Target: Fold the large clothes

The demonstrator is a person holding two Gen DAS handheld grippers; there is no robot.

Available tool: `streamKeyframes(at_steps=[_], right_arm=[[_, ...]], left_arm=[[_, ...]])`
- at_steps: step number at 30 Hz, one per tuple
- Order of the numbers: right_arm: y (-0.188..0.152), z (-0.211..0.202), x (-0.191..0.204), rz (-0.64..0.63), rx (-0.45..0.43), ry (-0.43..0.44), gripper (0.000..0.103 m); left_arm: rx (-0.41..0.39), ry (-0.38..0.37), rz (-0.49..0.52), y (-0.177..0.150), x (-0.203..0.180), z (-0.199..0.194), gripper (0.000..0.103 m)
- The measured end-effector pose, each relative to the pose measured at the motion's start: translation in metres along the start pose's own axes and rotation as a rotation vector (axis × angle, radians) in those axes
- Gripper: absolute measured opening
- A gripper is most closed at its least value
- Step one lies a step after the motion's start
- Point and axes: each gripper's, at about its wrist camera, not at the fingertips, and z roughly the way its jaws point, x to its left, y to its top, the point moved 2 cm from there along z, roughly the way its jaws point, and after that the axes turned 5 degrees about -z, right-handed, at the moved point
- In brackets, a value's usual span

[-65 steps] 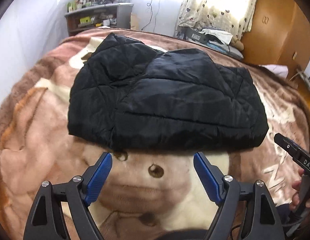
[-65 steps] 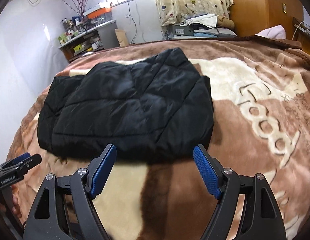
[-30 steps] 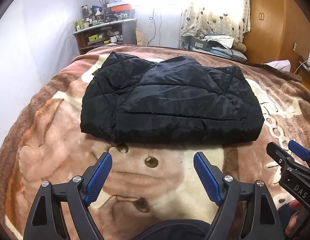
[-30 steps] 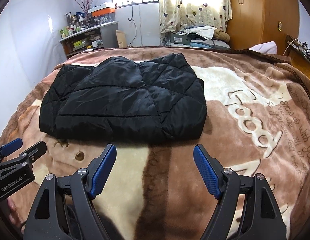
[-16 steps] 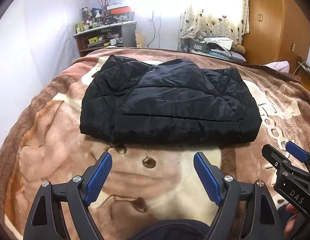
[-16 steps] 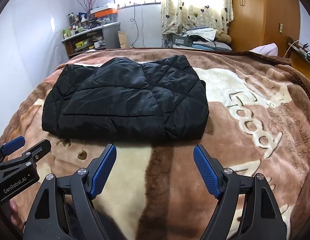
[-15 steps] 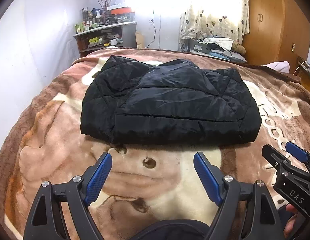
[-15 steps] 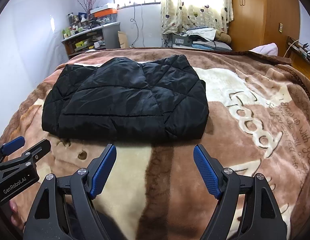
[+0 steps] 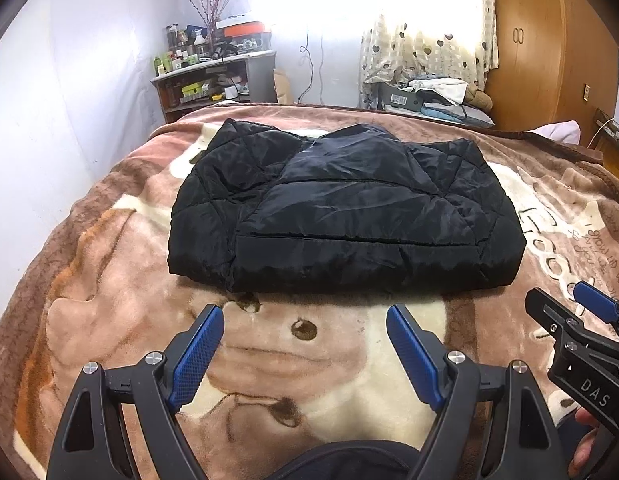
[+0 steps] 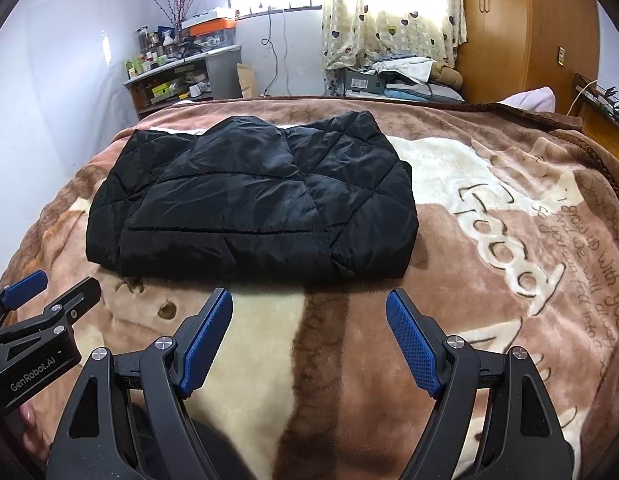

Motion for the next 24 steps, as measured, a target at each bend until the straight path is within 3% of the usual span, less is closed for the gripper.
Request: streamKeyframes(at_steps=[24], right_arm=[[0.0018,-0.0034,0.0010,-0.004,-0.008,0.002,0.079]], left_arm=[[-0.005,0.004,0.005,0.0005,-0.0016,-0.0019,0.083]])
